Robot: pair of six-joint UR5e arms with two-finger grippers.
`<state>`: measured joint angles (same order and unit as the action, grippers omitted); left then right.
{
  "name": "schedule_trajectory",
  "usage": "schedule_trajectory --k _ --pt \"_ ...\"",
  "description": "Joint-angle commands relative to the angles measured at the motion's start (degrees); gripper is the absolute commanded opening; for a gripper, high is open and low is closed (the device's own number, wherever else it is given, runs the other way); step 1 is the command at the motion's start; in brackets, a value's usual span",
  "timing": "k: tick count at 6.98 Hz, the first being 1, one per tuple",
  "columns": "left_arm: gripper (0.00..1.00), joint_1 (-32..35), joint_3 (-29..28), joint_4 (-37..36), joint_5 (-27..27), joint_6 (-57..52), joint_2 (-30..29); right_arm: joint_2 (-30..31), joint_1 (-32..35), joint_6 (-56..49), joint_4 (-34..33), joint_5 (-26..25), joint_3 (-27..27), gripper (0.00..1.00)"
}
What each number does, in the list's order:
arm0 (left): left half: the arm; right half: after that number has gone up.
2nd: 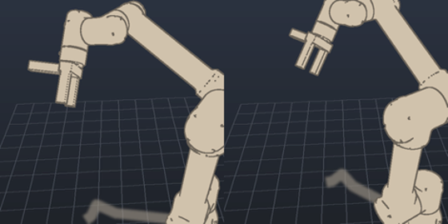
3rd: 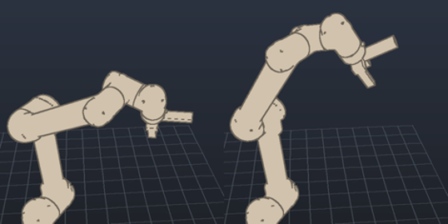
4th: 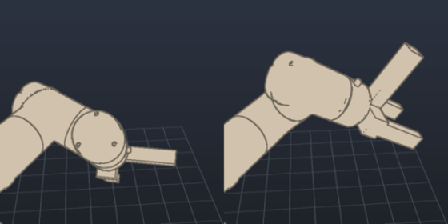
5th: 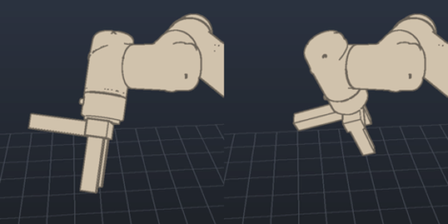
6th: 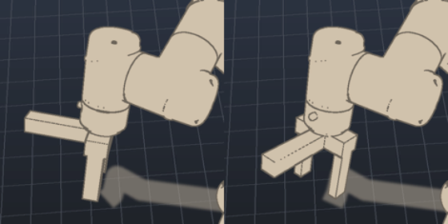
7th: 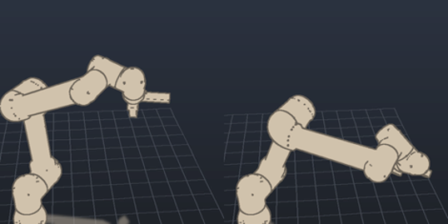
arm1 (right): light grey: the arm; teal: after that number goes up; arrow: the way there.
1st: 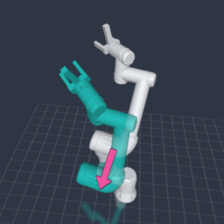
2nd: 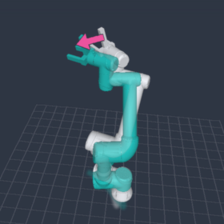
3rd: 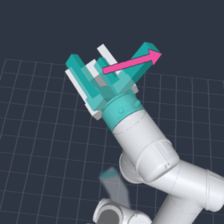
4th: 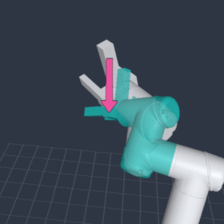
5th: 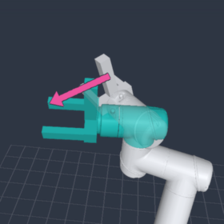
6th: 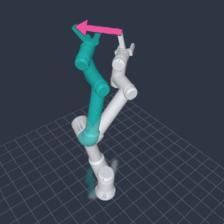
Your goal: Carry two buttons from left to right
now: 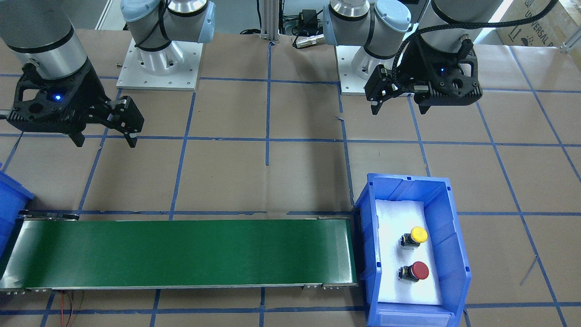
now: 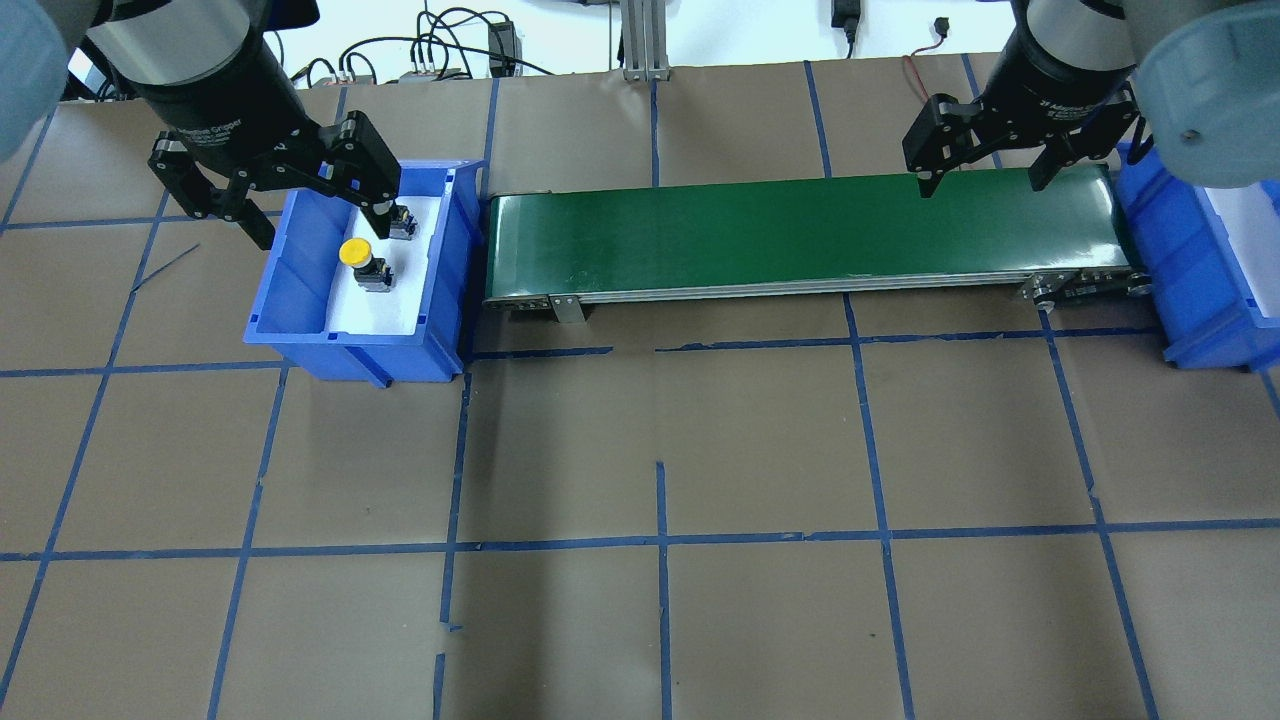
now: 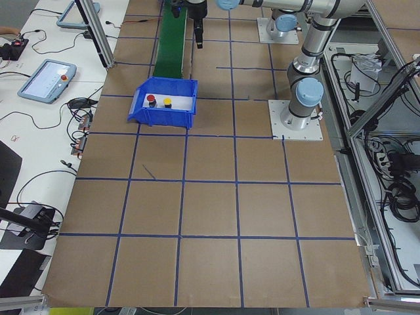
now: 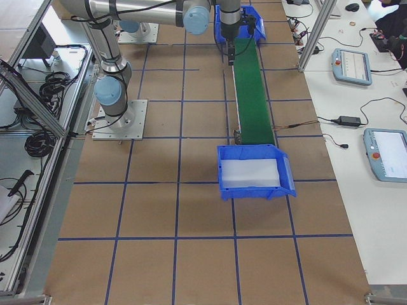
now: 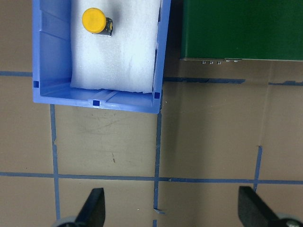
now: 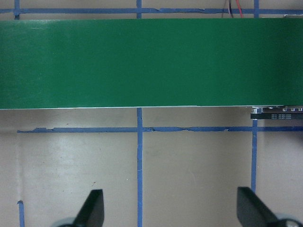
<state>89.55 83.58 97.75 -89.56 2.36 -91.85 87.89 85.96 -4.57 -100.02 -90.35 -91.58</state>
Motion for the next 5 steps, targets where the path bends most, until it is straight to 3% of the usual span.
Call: schedule_trajectory --k 1,5 --pt "0.99 0.0 0.1 -0.1 0.0 0.0 0.0 0.0 0.0 0.1 0.0 0.0 0.0 1.0" --pt "0.99 0.0 0.3 -0.2 0.0 0.3 0.0 0.0 0.0 0.1 -0.1 0.0 -0.4 1.0"
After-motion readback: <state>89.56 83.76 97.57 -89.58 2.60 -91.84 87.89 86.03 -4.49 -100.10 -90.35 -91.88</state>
